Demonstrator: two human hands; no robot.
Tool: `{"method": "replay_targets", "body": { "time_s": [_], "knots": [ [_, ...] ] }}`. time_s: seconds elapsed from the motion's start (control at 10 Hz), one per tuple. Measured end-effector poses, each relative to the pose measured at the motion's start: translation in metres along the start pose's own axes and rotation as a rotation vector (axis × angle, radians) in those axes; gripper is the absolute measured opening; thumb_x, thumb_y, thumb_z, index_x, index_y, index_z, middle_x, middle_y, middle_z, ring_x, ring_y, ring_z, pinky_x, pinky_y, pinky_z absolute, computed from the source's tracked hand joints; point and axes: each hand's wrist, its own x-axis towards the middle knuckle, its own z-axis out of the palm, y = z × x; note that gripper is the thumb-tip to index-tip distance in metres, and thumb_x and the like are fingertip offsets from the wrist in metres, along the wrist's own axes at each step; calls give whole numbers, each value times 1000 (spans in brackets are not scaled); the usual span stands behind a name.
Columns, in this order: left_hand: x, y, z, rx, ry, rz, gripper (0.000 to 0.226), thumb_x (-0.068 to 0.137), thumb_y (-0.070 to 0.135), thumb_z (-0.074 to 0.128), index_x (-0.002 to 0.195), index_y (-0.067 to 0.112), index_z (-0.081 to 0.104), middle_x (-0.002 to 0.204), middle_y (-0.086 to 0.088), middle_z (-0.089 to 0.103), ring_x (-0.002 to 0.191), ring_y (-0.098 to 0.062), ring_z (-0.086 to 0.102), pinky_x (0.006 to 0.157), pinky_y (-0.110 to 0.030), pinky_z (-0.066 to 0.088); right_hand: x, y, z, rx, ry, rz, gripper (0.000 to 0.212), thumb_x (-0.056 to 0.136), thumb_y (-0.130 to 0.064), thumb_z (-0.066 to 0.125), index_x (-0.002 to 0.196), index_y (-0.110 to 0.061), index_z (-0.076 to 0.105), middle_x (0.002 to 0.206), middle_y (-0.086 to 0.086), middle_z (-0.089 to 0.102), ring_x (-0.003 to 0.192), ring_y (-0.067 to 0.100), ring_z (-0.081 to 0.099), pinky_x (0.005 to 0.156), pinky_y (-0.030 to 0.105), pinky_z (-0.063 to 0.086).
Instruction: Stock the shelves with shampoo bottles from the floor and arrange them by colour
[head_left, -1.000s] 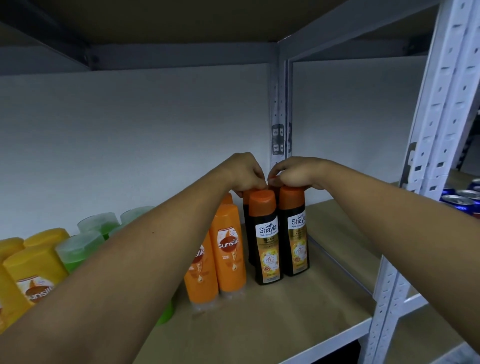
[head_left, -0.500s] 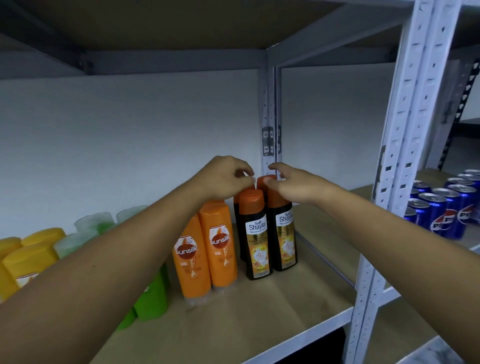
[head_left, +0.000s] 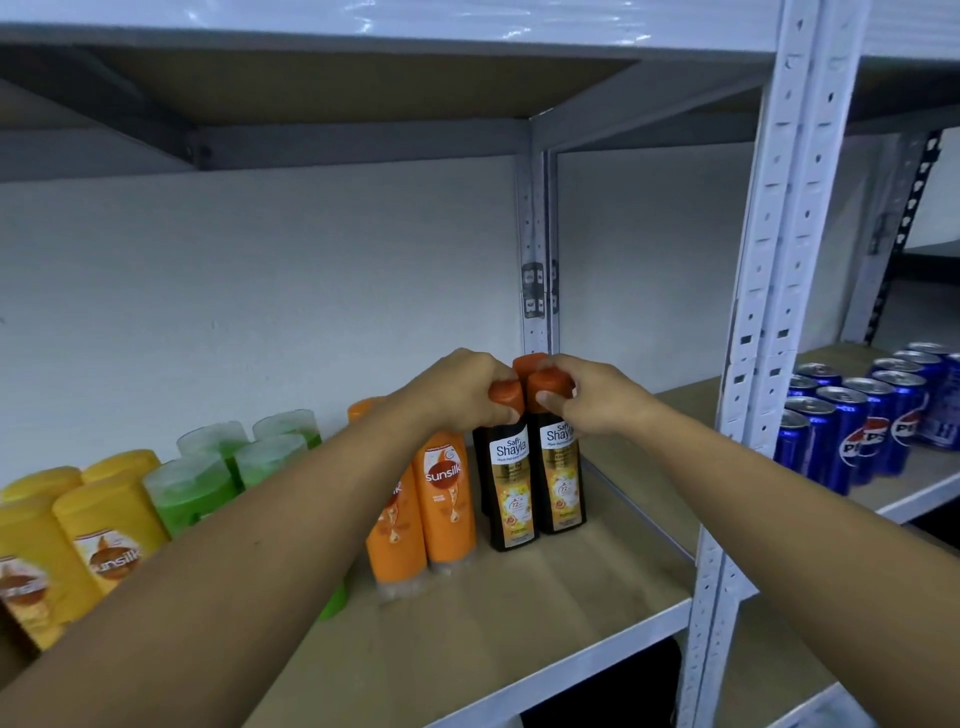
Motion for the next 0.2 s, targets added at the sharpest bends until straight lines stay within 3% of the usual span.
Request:
{"method": "replay_targets", "body": {
  "time_s": [0.2],
  "knots": [
    [-13, 6, -1, -15, 52, -16, 31, 95, 45, 62, 117, 22, 63, 96, 2, 66, 89, -16, 62, 73, -29, 48, -8, -3, 1, -65, 58, -58, 53, 98, -38, 60, 147, -35, 40, 140, 2, 55, 120, 21, 55, 90, 29, 45]
  ]
}}
